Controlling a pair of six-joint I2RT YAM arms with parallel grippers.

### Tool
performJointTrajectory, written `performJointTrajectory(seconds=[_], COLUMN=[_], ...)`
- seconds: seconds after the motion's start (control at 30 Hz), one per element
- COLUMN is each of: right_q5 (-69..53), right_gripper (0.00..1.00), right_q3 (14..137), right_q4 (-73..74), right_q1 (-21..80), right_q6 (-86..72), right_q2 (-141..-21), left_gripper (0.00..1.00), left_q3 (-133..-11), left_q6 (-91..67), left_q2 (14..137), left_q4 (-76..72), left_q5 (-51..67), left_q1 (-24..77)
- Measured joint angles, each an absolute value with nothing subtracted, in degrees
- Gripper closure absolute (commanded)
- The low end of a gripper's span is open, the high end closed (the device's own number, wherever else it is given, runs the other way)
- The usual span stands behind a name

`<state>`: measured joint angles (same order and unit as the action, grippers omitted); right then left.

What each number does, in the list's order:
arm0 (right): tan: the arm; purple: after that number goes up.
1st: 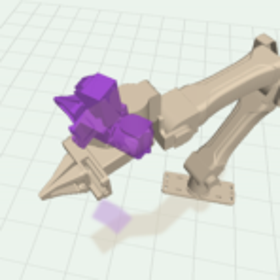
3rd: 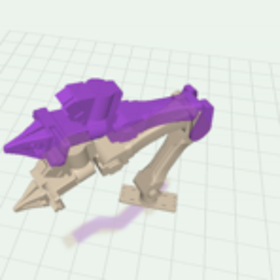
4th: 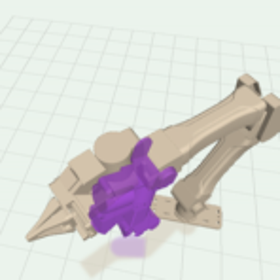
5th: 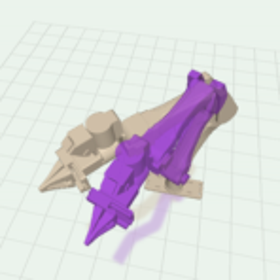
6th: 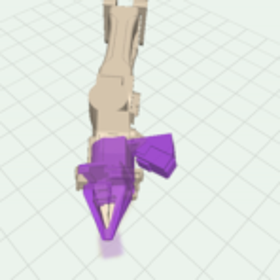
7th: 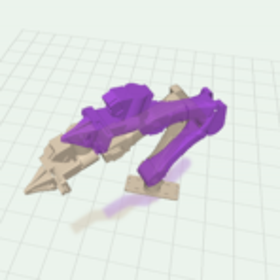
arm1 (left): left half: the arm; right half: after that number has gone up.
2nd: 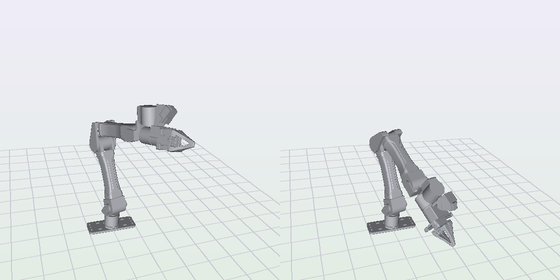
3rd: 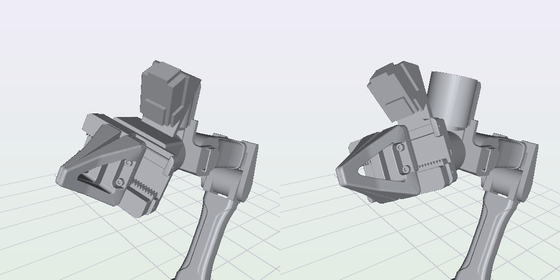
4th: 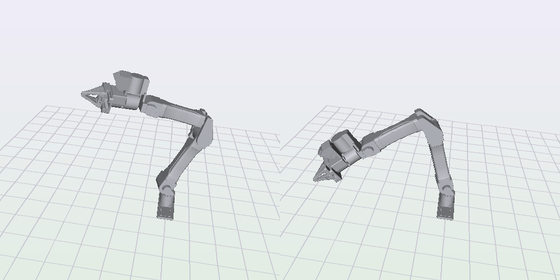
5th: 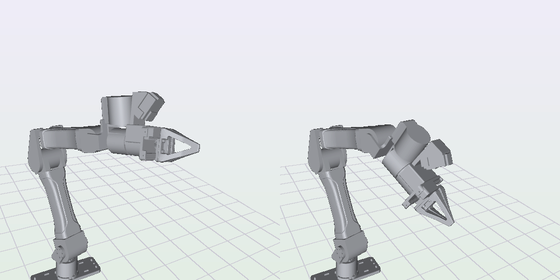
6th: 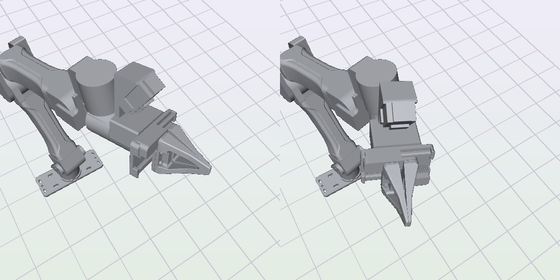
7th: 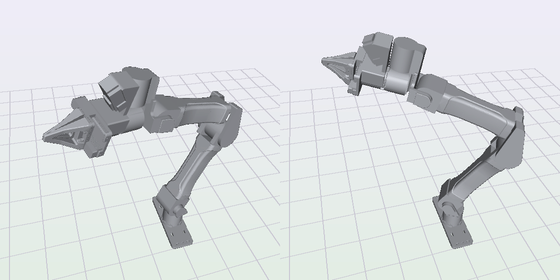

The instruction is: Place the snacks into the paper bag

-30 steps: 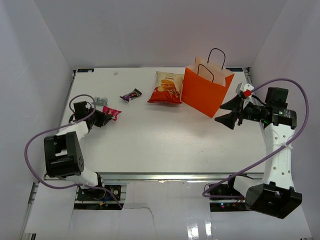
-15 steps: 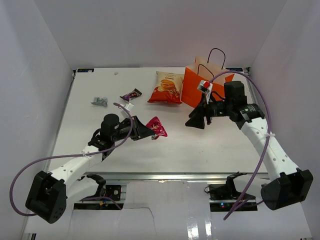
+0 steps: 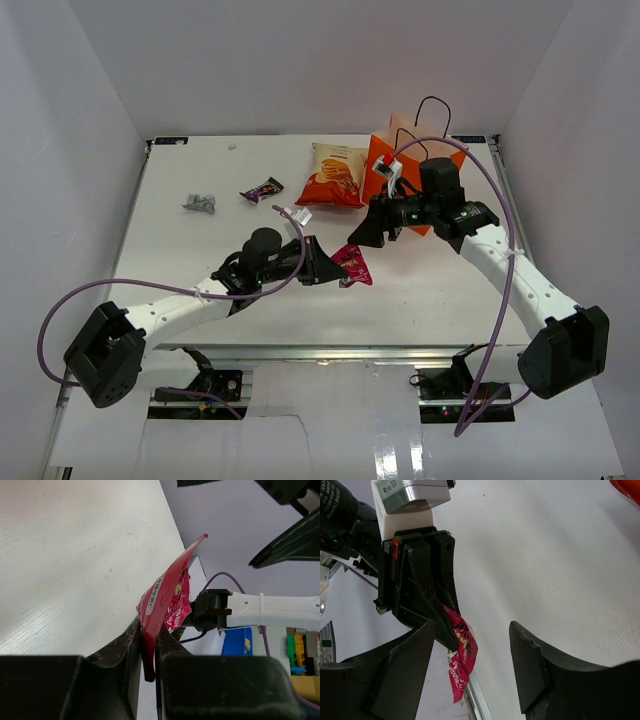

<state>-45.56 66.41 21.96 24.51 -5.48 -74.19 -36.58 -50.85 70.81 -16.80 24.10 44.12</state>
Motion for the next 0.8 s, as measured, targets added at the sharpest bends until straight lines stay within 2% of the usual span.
performJointTrajectory(seconds=[0.27,0.37,0.47,0.5,0.53,0.63,0.67,0.7,0.8], right_q5=[-45.1,-45.2,-45.8,-46.1,-46.6,-47.9,-48.4,-49.1,-52.2], right_gripper=[0.38,0.45,0.60,0.67,0.70,0.74,0.76,0.82,0.90], right_q3=[58.8,57.2,56.8,56.8,56.8,56.8,56.8,56.8,56.9], right_q4=[20.9,20.9,20.8,20.5,20.3,19.4,19.3,19.1,19.1], right_q1=[24.8,24.8,24.8,24.8,24.8,24.8,24.8,24.7,24.3], right_q6=[-5.7,-5.7,-5.7,-5.7,-5.9,-5.9,-5.8,-5.7,-4.7], right_q2=[-72.8,-72.7,-72.7,-72.7,-72.7,-72.7,-72.7,-72.7,-72.8], left_gripper=[0.83,0.83,0.83,0.82,0.81,0.70,0.62,0.57,0.39], left_q3=[-38.4,-39.2,-39.3,-39.4,-39.5,-39.5,-39.5,-39.5,-39.6], left_q6=[-50.8,-50.8,-50.8,-50.8,-50.9,-51.1,-51.1,-51.2,-51.1], left_q2=[73.4,74.7,75.1,75.3,75.5,75.6,75.6,75.5,75.5], left_q4=[-18.5,-18.9,-19.4,-19.4,-19.6,-19.8,-19.9,-20.0,-20.3], left_q5=[23.3,23.4,23.7,24.0,24.2,24.4,24.4,24.4,24.6], left_q1=[44.4,44.4,44.4,44.4,44.4,44.4,44.4,44.4,44.4])
